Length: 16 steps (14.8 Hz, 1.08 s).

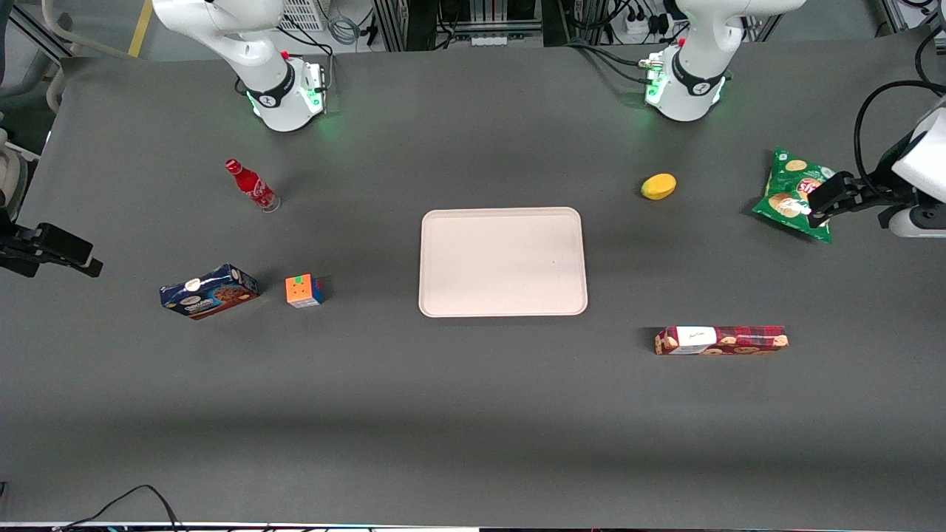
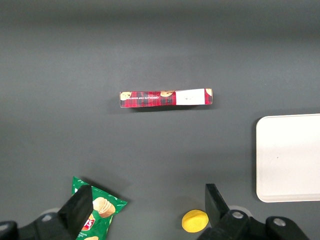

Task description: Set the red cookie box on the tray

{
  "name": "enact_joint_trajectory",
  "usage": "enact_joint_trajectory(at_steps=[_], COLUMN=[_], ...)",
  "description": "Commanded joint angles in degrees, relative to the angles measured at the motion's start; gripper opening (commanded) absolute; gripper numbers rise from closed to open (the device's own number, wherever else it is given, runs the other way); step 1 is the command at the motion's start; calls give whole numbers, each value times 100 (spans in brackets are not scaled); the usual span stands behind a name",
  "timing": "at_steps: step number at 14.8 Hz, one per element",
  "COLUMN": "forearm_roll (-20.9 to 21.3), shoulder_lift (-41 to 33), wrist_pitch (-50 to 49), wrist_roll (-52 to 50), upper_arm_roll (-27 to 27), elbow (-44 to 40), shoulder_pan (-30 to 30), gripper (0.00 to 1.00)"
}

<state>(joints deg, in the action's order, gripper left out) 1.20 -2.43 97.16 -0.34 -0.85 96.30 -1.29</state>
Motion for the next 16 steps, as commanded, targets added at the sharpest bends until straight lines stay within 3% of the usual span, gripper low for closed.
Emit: enact_joint_trajectory(at_steps=[1, 8, 12, 16], forearm_roll=[-59, 37, 591, 697], shoulder_lift=[50, 261, 559, 998], wrist_pitch=[-21, -223, -31, 383], wrist_roll=[104, 436, 2576, 4083], upper_arm_roll=[24, -2, -11, 41], elbow=[-112, -393, -419, -402], shoulder_pan=[-38, -195, -240, -179], gripper=[100, 100, 100, 100])
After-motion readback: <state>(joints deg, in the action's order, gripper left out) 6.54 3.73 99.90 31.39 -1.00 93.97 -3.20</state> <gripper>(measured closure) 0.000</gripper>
